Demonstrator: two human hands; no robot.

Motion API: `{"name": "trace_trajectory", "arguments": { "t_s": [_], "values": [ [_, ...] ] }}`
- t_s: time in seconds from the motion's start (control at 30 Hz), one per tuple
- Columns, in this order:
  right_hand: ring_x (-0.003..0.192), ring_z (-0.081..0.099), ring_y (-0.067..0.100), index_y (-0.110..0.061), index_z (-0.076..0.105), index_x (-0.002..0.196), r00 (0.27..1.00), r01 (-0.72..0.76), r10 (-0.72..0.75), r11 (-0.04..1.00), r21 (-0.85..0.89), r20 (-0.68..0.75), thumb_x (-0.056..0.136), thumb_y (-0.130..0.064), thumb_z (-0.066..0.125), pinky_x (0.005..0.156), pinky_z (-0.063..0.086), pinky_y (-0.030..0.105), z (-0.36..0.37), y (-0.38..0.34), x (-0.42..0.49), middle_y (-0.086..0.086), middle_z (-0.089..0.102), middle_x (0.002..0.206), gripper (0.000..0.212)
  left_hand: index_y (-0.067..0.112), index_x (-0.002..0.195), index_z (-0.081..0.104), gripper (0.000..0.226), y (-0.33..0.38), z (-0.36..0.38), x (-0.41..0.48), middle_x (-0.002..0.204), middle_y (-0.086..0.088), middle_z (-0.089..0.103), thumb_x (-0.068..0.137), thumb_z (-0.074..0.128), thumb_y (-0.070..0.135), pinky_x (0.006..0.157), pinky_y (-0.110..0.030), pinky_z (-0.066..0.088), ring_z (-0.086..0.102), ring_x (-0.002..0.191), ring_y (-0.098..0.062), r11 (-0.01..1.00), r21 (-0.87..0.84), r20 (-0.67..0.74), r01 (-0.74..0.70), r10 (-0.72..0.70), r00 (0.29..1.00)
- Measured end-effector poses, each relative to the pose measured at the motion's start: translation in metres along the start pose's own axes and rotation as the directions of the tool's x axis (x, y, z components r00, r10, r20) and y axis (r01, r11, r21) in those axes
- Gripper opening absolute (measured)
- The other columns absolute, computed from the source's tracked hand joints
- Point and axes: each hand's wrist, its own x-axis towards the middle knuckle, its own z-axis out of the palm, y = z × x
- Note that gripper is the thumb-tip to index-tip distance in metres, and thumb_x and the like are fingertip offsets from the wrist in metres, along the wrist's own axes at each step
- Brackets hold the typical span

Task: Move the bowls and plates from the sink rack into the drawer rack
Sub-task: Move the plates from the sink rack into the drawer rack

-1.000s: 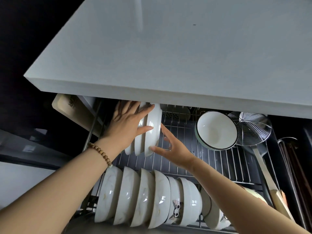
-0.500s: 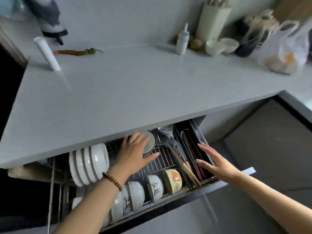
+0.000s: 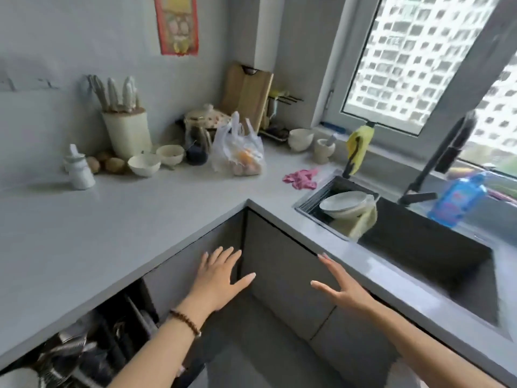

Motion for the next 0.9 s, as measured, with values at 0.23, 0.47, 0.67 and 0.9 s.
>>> {"name": "trace_trajectory", "arguments": {
  "t_s": [0.23,0.47,0.67,0.9],
  "values": [
    [0.146,0.019,0.011,-0.031,0.022,0.15,0.986,-0.115,0.114,0.993,-0.004,-0.119,0.088,-0.051,0.058,0.116,0.017,0.029,-0.098,0.087,0.047,-0.009,0.015,0.16,0.075,0.026,0.147,0.022,0.071,0.123,0.031,0.131,0.156,0.006,0.021,0.089,0.03,0.065,0.12,-0.038,0.004,0.01,0.145,-0.014,0.981,0.014,0.05,-0.192,0.191,0.98],
    [0.146,0.019,0.013,-0.037,0.016,0.15,0.959,-0.262,0.255,0.964,-0.041,-0.127,0.089,-0.05,0.058,0.117,0.023,0.036,-0.144,0.157,0.113,-0.012,0.008,0.161,0.075,0.023,0.147,0.023,0.071,0.174,0.077,0.28,0.155,0.002,0.023,0.09,0.032,0.063,0.119,-0.04,0.01,0.013,0.145,-0.018,0.94,0.037,0.189,-0.34,0.327,0.926],
    [0.148,0.015,0.012,-0.035,0.015,0.152,0.928,-0.368,0.356,0.922,-0.121,-0.109,0.089,-0.052,0.057,0.118,0.023,0.034,-0.166,0.206,0.193,-0.011,0.008,0.161,0.078,0.021,0.147,0.025,0.071,0.198,0.122,0.41,0.154,0.002,0.027,0.09,0.03,0.063,0.119,-0.04,0.014,0.019,0.143,-0.017,0.915,0.005,0.287,-0.403,0.385,0.877],
    [0.148,0.01,0.012,-0.034,0.013,0.152,0.941,-0.337,0.318,0.916,-0.217,-0.116,0.09,-0.05,0.056,0.119,0.015,0.028,-0.176,0.235,0.269,-0.011,0.007,0.161,0.078,0.017,0.144,0.032,0.059,0.229,0.165,0.496,0.152,-0.001,0.032,0.096,0.033,0.051,0.116,-0.034,0.023,0.029,0.14,-0.017,0.907,-0.183,0.402,-0.38,0.422,0.813]
  ]
}}
